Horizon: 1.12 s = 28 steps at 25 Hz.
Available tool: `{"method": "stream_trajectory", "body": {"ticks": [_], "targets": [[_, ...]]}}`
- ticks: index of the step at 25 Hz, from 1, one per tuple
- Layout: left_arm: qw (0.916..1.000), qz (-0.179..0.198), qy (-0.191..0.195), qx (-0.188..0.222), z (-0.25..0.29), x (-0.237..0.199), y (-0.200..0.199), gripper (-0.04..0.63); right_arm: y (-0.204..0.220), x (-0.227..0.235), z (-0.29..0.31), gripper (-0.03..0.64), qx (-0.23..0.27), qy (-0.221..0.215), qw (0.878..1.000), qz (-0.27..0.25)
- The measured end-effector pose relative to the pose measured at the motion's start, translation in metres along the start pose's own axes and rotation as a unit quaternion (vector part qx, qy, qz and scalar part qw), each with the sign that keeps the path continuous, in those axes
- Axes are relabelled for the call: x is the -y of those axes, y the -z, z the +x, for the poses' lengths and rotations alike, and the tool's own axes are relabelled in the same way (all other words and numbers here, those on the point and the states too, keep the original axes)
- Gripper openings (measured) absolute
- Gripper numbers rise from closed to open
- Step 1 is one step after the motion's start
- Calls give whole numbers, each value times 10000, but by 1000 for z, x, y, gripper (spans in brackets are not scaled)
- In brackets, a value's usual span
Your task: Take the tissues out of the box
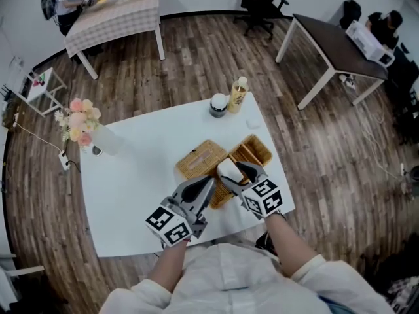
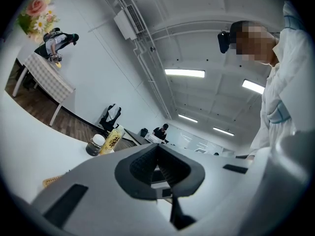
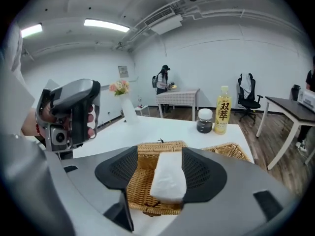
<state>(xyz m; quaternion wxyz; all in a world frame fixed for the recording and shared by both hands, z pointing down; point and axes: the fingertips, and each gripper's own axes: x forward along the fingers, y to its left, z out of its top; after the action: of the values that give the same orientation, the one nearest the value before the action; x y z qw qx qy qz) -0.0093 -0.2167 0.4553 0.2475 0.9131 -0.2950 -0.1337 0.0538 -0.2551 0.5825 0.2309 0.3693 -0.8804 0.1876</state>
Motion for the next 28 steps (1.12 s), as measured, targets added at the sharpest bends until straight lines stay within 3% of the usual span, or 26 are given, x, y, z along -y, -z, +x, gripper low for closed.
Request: {"method": "stream_trajectory", "body": {"ticks": [13,28], "targets": [[9998,-151,76,-91,-6,-9,7,1,47,18,27,298,-1284,527,9902,-145],[9996,-253,147,-51,-6,-17,11,1,61,25,44,297,-1903,537,9799,-264]]}}
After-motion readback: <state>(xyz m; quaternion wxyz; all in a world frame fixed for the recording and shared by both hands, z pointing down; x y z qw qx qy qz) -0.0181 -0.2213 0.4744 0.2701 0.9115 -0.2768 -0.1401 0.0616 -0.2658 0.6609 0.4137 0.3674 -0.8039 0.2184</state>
